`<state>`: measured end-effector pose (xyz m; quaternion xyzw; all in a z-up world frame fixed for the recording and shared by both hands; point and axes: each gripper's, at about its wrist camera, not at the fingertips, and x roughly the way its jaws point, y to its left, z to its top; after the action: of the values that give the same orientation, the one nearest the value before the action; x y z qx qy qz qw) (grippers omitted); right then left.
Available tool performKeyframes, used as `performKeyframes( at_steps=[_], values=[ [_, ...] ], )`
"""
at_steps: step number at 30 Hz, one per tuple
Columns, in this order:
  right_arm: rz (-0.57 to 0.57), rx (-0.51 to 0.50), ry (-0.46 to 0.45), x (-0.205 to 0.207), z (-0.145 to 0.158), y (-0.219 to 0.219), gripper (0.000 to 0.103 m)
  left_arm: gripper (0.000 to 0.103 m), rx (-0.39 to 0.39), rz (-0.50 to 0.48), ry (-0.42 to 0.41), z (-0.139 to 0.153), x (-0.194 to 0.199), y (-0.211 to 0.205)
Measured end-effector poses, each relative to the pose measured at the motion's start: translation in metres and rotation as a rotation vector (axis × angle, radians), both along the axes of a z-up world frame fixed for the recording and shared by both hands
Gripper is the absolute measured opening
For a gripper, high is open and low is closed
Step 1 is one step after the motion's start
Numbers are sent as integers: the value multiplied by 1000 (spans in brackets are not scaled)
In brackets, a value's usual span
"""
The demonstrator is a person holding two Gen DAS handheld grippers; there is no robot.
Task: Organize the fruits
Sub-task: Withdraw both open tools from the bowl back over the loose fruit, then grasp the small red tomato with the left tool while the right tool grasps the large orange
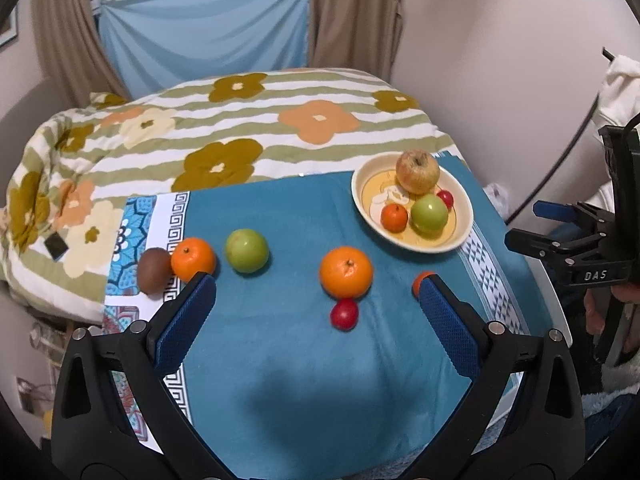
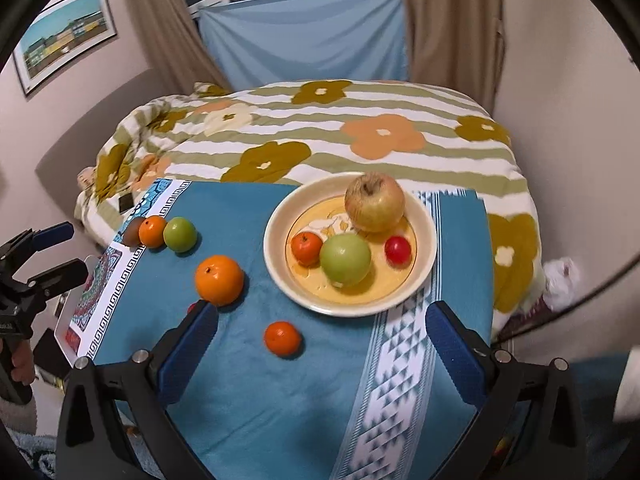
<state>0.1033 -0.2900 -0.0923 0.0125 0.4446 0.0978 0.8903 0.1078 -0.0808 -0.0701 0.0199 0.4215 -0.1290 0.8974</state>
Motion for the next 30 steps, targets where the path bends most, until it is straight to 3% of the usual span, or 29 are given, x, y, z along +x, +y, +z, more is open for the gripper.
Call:
performKeyframes(
  at_steps=[8,13,20,28,30],
  values=[
    [-140,14,37,-21,-25,23,103,103,-18,-104,53,-31,3,16],
    [-217,8,73,-29,-55,35,103,103,-10,-187,81,-72,10,8],
    [-288,36,103,-29,-84,41,103,86,18,-299,121,-119,23,-16],
    [-285,21,119,-13,-102,49,103,67,19,-326,143,-144,36,-37],
    [-276,21,125,-10,-105,50,95,67,17,-321,154,-147,38,-39]
  ],
)
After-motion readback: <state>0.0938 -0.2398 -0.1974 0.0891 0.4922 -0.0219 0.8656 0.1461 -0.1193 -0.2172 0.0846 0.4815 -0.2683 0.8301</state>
